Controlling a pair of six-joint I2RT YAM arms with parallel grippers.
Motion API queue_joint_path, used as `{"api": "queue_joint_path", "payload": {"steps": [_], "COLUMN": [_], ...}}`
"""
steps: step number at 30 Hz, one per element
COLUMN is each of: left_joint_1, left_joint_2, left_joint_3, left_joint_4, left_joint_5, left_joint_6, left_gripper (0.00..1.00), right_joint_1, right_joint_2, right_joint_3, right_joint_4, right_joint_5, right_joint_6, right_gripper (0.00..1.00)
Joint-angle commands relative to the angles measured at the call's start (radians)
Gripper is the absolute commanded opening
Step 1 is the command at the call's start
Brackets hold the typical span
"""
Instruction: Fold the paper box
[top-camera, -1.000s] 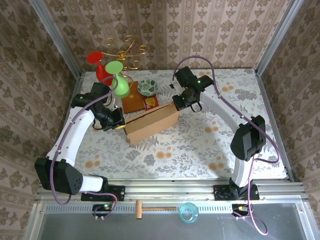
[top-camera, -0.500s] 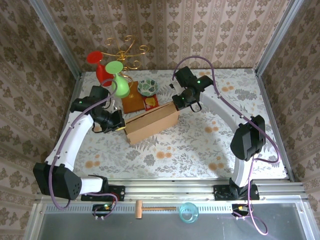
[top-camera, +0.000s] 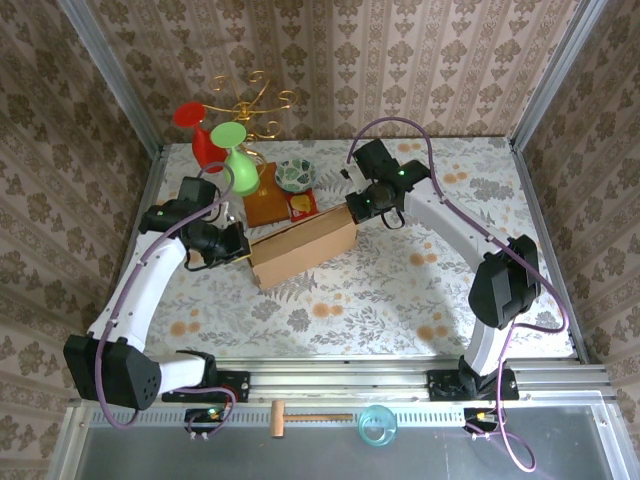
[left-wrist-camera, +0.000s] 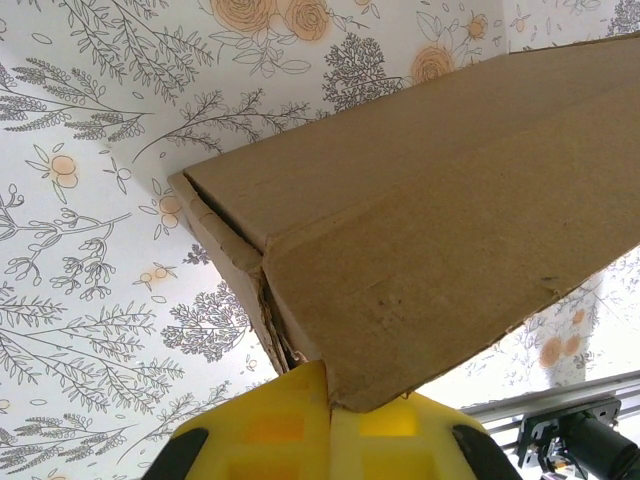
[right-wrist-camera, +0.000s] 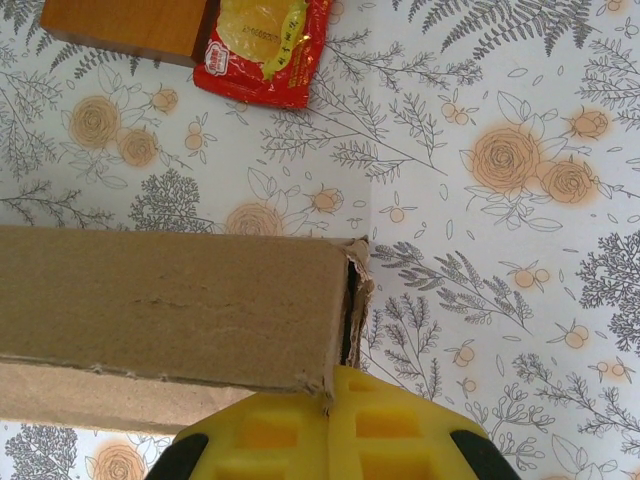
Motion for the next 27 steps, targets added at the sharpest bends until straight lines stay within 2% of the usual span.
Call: {"api": "queue_joint_path", "payload": {"steps": [1, 13, 19, 27], "left_joint_1": [-0.005, -0.037, -0.044, -0.052], "left_joint_2": [0.0, -0.011, -0.011, 0.0], "left_joint_3": [-0.05, -0.095, -0.097, -0.093], "left_joint_4": [-0.041, -0.019, -0.016, -0.008], "left_joint_5": [-0.027, -0.073, -0.091, -0.094], "left_joint_6": [0.023, 0.027, 0.017, 0.009], "left_gripper": [0.0, 0.0, 0.0, 0.0], "right_joint_1": [0.008, 0.008, 0.005, -0.049], "right_joint_2": [-0.008, -0.017, -0.06, -0.197], "right_joint_3": [-0.029, -0.021, -0.027, -0.134], "right_joint_4": [-0.041, -0.062, -0.078, -0.033], "right_joint_5": [0.0, -0.009, -0.028, -0.134], "right_joint_6": [-0.003, 0.017, 0.06, 0.28], "right_gripper": [0.0, 0.0, 0.2, 0.49]}}
